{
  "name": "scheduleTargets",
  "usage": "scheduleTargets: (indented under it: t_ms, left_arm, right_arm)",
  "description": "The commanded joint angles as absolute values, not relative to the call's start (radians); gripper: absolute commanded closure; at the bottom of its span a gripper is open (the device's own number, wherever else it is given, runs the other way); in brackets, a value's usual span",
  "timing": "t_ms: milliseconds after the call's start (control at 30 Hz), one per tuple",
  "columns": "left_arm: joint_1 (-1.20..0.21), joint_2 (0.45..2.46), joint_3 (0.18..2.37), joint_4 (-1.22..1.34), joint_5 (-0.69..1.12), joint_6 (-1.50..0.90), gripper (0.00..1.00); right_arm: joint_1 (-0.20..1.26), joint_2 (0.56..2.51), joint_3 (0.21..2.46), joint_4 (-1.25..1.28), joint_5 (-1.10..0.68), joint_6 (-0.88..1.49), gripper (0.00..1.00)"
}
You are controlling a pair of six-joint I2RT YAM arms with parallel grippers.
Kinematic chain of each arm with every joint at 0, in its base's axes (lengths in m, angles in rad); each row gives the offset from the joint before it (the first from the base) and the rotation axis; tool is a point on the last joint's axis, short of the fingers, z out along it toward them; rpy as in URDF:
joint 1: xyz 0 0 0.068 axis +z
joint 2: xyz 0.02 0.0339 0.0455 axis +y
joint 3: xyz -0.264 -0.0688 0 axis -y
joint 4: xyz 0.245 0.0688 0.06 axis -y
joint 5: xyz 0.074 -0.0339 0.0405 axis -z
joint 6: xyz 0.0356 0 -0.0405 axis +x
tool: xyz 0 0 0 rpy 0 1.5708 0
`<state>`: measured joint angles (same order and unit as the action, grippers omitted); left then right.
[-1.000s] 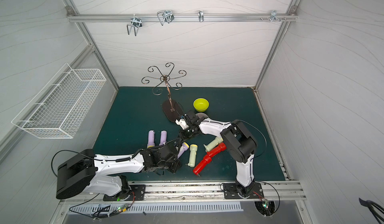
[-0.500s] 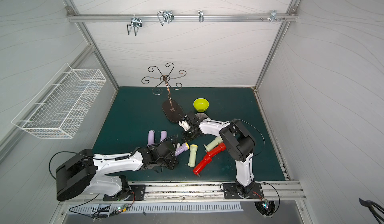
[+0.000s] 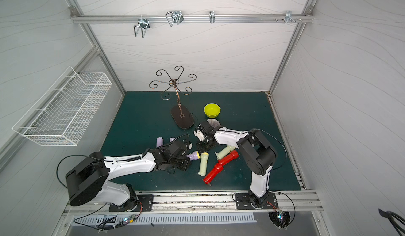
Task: Close the plug at the bottom of the flashlight
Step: Adjust the flashlight at the center of the board.
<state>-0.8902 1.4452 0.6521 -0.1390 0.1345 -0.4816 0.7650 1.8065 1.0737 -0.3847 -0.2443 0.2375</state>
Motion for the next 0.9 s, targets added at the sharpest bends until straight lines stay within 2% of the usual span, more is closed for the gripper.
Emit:
scheduleTargets:
  t_ms: [0,233,467,533,867]
  left_arm:
    - [-0.884,1.472,0.697,-0.117,0.163,-0.456,0.77]
    - [-0.884,1.410,0.669,-0.116,0.198,-0.495,0.79]
    - [-0.884,1.234,0.540,-0.173,0.109,-0.570,0.79]
    - [-0.885,1.212,0.512,-0.177,0.092,-0.577,0.83]
    - [-0.871,1.356,0.526,-0.159,0.111,-0.591,0.87]
  right_arm:
    - [0.761,1.758,1.059,-0.408,-0.245,0.227,1.00]
    - [0.732,1.757,1.116,-0.435,-0.225,0.210,1.00]
    - [0.729,1.812,1.196,-0.402,-0.286,0.238,1.00]
    - [0.739,1.836,1.211,-0.401,-0.292,0.235,1.00]
    - [0.786,1.900,1.188,-0.349,-0.344,0.253,1.00]
